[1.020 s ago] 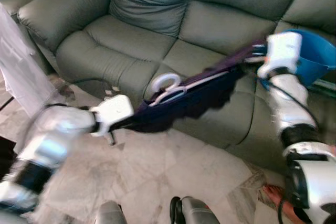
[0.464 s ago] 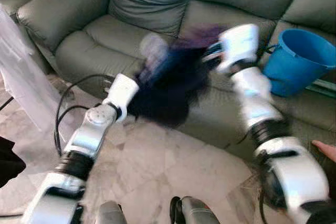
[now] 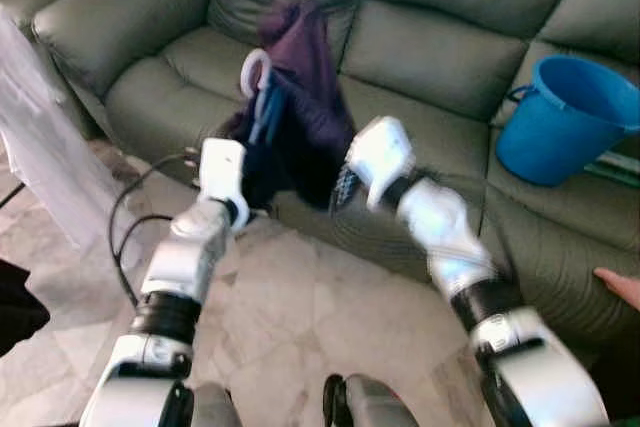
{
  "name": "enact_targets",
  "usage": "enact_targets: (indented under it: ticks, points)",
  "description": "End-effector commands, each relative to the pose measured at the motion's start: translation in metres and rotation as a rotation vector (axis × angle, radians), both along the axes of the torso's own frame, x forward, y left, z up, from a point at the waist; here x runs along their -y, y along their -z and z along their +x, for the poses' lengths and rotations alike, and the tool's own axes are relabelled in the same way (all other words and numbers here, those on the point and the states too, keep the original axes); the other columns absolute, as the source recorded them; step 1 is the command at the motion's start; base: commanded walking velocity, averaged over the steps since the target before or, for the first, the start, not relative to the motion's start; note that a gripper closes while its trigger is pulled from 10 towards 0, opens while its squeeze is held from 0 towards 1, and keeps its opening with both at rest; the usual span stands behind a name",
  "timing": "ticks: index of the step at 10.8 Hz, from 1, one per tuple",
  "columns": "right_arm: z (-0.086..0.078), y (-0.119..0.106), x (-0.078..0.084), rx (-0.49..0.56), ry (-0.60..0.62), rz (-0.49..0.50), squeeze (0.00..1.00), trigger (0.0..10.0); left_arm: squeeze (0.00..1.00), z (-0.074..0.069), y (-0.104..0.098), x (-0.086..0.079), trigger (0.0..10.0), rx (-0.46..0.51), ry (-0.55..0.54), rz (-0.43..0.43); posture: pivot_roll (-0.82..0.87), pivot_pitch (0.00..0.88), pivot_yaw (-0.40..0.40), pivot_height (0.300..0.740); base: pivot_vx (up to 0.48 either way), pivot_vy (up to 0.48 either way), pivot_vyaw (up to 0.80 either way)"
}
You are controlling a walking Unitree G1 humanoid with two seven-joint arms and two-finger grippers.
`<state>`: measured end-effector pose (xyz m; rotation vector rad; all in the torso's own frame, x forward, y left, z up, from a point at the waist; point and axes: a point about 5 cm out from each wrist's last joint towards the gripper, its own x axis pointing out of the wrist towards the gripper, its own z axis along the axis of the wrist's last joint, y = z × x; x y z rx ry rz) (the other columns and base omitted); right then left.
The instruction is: Hang hanger
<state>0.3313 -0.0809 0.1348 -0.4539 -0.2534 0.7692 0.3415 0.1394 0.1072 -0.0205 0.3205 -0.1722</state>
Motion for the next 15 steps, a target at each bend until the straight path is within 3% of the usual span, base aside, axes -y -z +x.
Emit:
enact_targets:
  ticks: [1, 3, 4, 5, 6, 7, 8, 9, 10, 11, 12, 13, 15]
  points:
    - [-0.013, 0.014, -0.002, -0.024, -0.088, -0.083, 0.00, 0.0, 0.00, 0.009, -0.020, -0.013, 0.0, 0.058, -0.080, -0.033, -0.05, 0.127, -0.080, 0.740, 0.000, 0.000, 0.00]
    - [-0.043, 0.038, -0.015, -0.109, -0.239, -0.173, 0.00, 0.0, 0.00, 0.013, -0.028, -0.019, 0.0, 0.082, -0.104, -0.032, -0.05, 0.128, -0.078, 0.740, 0.000, 0.000, 0.00]
    - [-0.039, 0.045, -0.010, -0.089, -0.137, -0.234, 0.00, 10.0, 0.00, 0.014, -0.031, -0.021, 0.0, 0.099, -0.104, -0.004, -0.05, 0.128, -0.078, 0.740, 0.000, 0.000, 0.00]
    - [-0.029, 0.044, -0.001, -0.032, 0.014, -0.268, 0.00, 10.0, 0.00, 0.014, -0.034, -0.026, 0.0, 0.122, -0.101, 0.038, -0.05, 0.127, -0.080, 0.740, 0.000, 0.000, 0.00]
    - [-0.024, 0.041, 0.005, -0.027, 0.102, -0.234, 0.00, 10.0, 0.00, 0.013, -0.034, -0.028, 0.0, 0.122, -0.104, 0.041, -0.05, 0.126, -0.082, 0.740, 0.000, 0.000, 0.00]
    - [-0.010, 0.025, 0.024, -0.004, 0.325, -0.094, 0.00, 10.0, 0.00, 0.012, -0.036, -0.033, 0.0, 0.124, -0.086, 0.066, -0.05, 0.126, -0.082, 0.740, 0.000, 0.000, 0.00]
    - [-0.002, 0.018, 0.042, -0.001, 0.450, -0.015, 1.00, 10.0, 0.00, 0.011, -0.037, -0.038, 0.0, 0.130, -0.064, 0.105, -0.05, 0.126, -0.082, 0.740, 0.000, 0.000, 0.00]
    - [0.001, 0.017, 0.050, 0.017, 0.484, -0.047, 1.00, 10.0, 0.00, 0.010, -0.038, -0.042, 0.0, 0.131, -0.051, 0.130, -0.05, 0.126, -0.082, 0.740, 0.000, 0.000, 0.00]
    - [0.000, 0.025, 0.052, -0.055, 0.451, -0.077, 1.00, 10.0, 0.00, 0.011, -0.039, -0.050, 0.0, 0.136, -0.046, 0.171, -0.05, 0.125, -0.080, 0.740, 0.000, 0.000, 0.00]
    - [-0.007, 0.049, 0.056, -0.178, 0.379, -0.224, 1.00, 10.0, 0.00, 0.014, -0.042, -0.060, 0.0, 0.138, -0.051, 0.207, -0.06, 0.125, -0.080, 0.740, 0.000, 0.000, 0.00]
    - [-0.016, 0.064, 0.064, -0.243, 0.318, -0.301, 1.00, 10.0, 0.00, 0.017, -0.047, -0.069, 0.0, 0.159, -0.045, 0.257, -0.06, 0.125, -0.079, 0.740, 0.000, 0.000, 0.00]
    - [-0.025, 0.065, 0.059, -0.249, 0.206, -0.317, 1.00, 10.0, 0.00, 0.018, -0.053, -0.070, 0.0, 0.205, 0.020, 0.346, -0.06, 0.126, -0.077, 0.740, 0.000, 0.000, 0.00]
    - [-0.029, 0.060, 0.053, -0.251, 0.146, -0.287, 1.00, 10.0, 0.00, 0.017, -0.057, -0.068, 0.0, 0.253, 0.183, 0.474, -0.06, 0.126, -0.076, 0.740, 0.000, 0.000, 0.00]
